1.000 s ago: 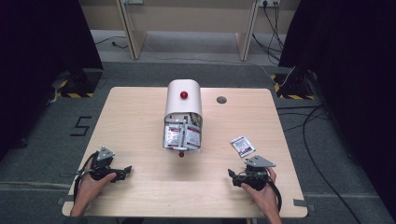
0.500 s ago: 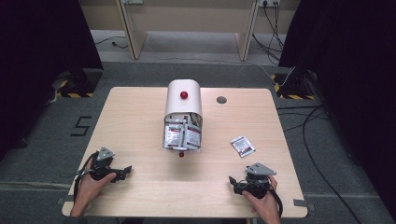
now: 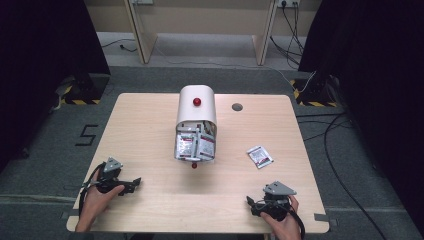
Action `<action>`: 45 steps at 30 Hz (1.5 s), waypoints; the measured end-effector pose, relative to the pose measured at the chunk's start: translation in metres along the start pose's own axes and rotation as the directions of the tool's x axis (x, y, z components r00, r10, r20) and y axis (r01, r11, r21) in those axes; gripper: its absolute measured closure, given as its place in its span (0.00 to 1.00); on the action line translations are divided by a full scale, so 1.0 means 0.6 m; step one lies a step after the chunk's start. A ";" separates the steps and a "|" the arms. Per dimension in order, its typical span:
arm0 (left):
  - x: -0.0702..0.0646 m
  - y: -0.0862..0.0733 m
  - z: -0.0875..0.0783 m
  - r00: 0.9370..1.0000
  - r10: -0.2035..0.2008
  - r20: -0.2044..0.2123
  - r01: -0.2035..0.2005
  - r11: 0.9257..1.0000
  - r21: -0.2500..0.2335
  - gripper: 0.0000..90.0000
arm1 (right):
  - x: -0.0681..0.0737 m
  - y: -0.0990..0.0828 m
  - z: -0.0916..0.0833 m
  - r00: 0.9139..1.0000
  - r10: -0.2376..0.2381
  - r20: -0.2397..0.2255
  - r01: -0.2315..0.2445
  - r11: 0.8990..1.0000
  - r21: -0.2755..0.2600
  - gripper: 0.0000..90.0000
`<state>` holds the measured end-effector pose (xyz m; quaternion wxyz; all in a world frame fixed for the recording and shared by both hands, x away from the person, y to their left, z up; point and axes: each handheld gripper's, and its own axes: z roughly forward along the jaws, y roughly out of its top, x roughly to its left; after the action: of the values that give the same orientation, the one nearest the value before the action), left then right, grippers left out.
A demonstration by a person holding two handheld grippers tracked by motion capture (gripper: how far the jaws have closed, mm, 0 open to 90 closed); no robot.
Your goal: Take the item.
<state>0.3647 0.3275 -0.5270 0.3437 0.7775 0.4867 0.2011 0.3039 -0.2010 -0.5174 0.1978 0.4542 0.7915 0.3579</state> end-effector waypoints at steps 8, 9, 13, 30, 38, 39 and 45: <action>0.000 0.000 0.000 1.000 0.000 -0.001 0.000 1.000 0.000 0.00 | 0.004 -0.021 -0.008 1.000 -0.002 0.026 0.003 1.000 -0.028 0.18; 0.000 0.000 0.000 1.000 0.000 -0.001 0.000 1.000 0.000 0.00 | 0.005 -0.023 -0.010 1.000 0.002 0.029 -0.001 0.999 -0.033 0.18; 0.000 0.000 0.000 1.000 -0.001 -0.002 0.001 1.000 0.000 0.00 | 0.008 -0.035 -0.014 0.999 0.004 0.035 -0.002 0.998 -0.067 0.17; -0.001 -0.001 -0.001 1.000 -0.003 -0.005 0.003 1.000 0.000 0.00 | 0.018 -0.075 -0.035 1.000 -0.003 0.023 0.006 0.987 -0.160 0.17; -0.001 -0.001 -0.001 1.000 -0.005 -0.007 0.005 1.000 0.000 0.00 | 0.020 -0.080 -0.038 1.000 -0.007 0.018 0.010 0.986 -0.168 0.17; -0.001 -0.001 -0.001 1.000 -0.005 -0.007 0.005 1.000 0.001 0.00 | 0.021 -0.081 -0.038 1.000 -0.007 0.018 0.010 0.986 -0.169 0.17; -0.001 -0.001 -0.001 1.000 -0.005 -0.007 0.005 1.000 0.001 0.00 | 0.020 -0.081 -0.039 1.000 -0.011 0.016 0.014 0.985 -0.171 0.17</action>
<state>0.3634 0.3275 -0.5269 0.3421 0.7757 0.4900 0.2030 0.2548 -0.2158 -0.5383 0.2442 0.4334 0.7592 0.4198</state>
